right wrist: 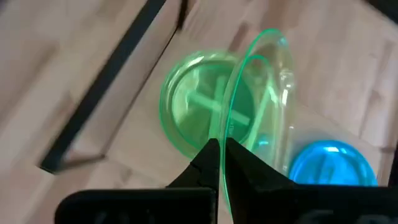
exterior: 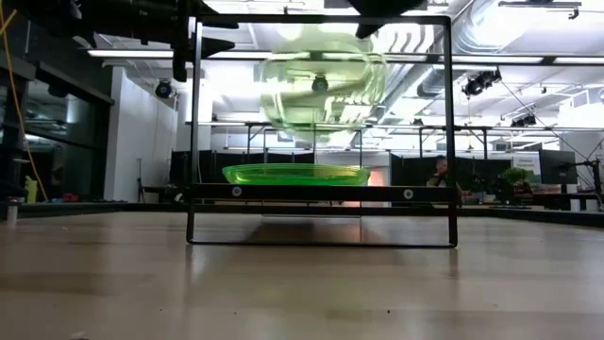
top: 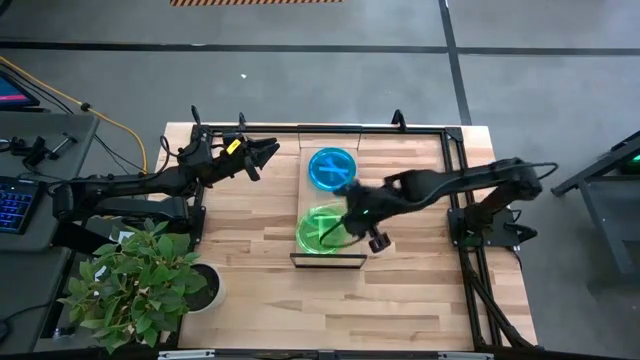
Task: Place and stack plates onto a shelf
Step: Stack the green plate on top of the green plate on the shelf
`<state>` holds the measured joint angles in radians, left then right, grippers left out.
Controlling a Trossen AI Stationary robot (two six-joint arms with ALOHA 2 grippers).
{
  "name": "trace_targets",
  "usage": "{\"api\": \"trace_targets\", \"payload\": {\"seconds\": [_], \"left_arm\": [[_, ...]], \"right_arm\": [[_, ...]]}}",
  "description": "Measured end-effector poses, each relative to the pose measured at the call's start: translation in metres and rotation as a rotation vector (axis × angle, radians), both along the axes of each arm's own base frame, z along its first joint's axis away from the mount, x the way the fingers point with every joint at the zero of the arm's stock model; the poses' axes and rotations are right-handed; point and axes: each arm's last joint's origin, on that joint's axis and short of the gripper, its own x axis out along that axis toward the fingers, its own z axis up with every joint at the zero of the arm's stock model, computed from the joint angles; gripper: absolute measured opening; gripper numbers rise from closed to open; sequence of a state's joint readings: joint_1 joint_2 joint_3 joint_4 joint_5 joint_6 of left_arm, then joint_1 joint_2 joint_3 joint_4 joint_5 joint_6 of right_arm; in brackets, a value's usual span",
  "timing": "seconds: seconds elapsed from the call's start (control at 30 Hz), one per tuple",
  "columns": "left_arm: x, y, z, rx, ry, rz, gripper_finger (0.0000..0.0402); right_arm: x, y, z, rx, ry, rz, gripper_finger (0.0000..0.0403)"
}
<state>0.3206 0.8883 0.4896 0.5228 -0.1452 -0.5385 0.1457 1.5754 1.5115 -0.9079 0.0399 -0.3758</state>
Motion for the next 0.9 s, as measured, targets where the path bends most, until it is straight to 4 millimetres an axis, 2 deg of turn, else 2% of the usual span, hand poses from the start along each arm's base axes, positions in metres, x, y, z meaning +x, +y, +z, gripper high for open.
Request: {"api": "trace_targets", "payload": {"seconds": [0.17, 0.27, 0.53, 0.73, 0.9], "left_arm": [[0.000, 0.000, 0.000, -0.007, -0.004, -0.001, 0.0156], [0.000, 0.000, 0.000, -0.007, -0.004, -0.001, 0.0156], [0.000, 0.000, 0.000, -0.007, -0.003, -0.001, 0.0156], [0.000, 0.000, 0.000, -0.008, -0.003, -0.001, 0.0156], [0.000, 0.000, 0.000, -0.008, -0.003, -0.001, 0.0156]], "right_arm": [[0.018, 0.005, -0.030, -0.141, 0.136, 0.193, 0.0000], [0.022, 0.006, -0.040, -0.184, 0.173, 0.277, 0.0000], [0.024, 0.007, -0.045, -0.305, 0.165, 0.544, 0.0000], [0.029, 0.006, -0.045, -0.301, 0.115, 0.578, 0.0000], [0.032, 0.007, -0.052, -0.311, 0.142, 0.615, 0.0000]]}}
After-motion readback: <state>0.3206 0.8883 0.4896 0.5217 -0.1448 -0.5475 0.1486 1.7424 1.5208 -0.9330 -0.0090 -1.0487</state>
